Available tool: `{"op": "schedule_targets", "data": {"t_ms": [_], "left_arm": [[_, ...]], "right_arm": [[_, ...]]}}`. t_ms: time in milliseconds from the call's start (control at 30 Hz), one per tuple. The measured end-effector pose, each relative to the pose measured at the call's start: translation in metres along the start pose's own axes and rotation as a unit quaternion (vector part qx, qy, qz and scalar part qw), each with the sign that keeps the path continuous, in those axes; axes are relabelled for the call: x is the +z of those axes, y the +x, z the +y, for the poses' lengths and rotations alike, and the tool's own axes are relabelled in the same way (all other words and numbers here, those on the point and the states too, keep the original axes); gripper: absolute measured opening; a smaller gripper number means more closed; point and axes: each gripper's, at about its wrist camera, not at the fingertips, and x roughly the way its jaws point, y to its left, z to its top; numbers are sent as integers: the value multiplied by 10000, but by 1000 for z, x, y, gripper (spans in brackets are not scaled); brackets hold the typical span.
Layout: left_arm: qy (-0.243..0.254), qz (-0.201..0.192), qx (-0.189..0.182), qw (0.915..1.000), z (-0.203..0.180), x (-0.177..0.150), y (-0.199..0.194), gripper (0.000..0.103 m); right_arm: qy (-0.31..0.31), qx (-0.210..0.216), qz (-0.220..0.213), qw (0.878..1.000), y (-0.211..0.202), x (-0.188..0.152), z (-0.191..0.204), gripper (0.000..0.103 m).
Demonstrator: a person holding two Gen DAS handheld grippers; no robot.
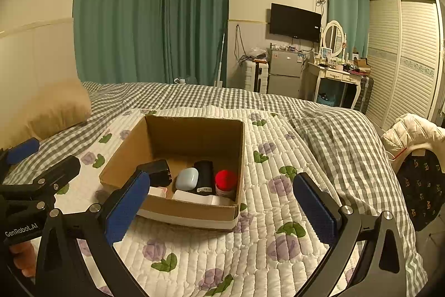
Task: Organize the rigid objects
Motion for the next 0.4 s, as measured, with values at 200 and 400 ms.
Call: {"op": "schedule_targets", "data": {"t_ms": [200,400], "left_arm": [[-32,31,-11,10000,1,-2,0,103],[-37,29,9,10000,1,-2,0,103]], "right_arm": [[2,6,20,10000,2,-2,-1,103],[16,-6,33,10000,2,-3,-2,103]]}}
